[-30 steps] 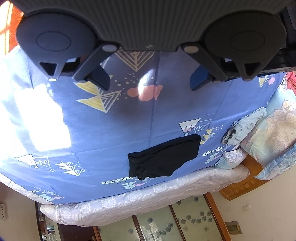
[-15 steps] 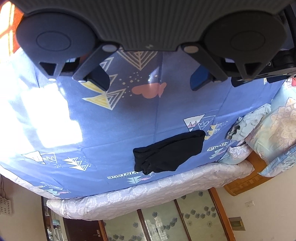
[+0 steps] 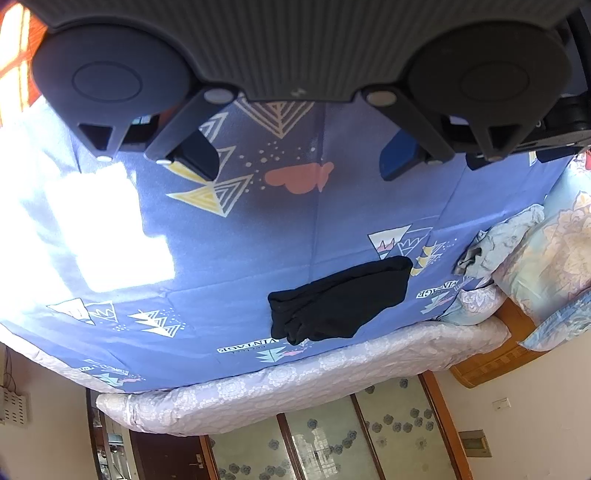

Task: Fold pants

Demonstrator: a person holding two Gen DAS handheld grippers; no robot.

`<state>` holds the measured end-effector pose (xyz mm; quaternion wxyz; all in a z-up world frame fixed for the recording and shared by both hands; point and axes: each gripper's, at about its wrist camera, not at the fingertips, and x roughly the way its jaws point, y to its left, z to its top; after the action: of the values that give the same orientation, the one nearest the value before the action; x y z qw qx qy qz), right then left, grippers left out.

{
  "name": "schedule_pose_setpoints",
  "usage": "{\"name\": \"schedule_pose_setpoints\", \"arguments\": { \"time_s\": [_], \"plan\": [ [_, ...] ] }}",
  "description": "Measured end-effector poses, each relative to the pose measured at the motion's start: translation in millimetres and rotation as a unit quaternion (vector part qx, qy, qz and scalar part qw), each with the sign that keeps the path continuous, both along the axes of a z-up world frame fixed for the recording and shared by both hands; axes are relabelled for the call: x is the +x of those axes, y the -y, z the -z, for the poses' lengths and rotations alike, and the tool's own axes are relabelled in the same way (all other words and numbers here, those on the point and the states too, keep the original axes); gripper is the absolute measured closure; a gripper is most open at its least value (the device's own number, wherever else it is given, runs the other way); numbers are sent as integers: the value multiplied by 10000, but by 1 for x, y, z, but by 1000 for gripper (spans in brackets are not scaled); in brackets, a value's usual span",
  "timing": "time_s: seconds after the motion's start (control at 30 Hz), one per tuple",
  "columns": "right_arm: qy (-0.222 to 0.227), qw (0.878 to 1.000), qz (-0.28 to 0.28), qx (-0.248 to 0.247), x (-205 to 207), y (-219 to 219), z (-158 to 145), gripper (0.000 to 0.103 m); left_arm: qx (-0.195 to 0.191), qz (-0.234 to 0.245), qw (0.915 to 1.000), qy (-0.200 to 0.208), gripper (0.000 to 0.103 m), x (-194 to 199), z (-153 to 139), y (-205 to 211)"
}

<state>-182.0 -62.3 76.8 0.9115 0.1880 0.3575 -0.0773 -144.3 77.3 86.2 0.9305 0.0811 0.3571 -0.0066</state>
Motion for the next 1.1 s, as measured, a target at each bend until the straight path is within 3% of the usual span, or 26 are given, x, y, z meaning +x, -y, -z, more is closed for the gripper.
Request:
{"name": "schedule_pose_setpoints", "arguments": {
  "time_s": [1.1],
  "plan": [
    [44, 10000, 59, 25, -4, -3, -2, 8, 280, -183, 9994, -13, 0, 3, 4, -7]
  ]
}}
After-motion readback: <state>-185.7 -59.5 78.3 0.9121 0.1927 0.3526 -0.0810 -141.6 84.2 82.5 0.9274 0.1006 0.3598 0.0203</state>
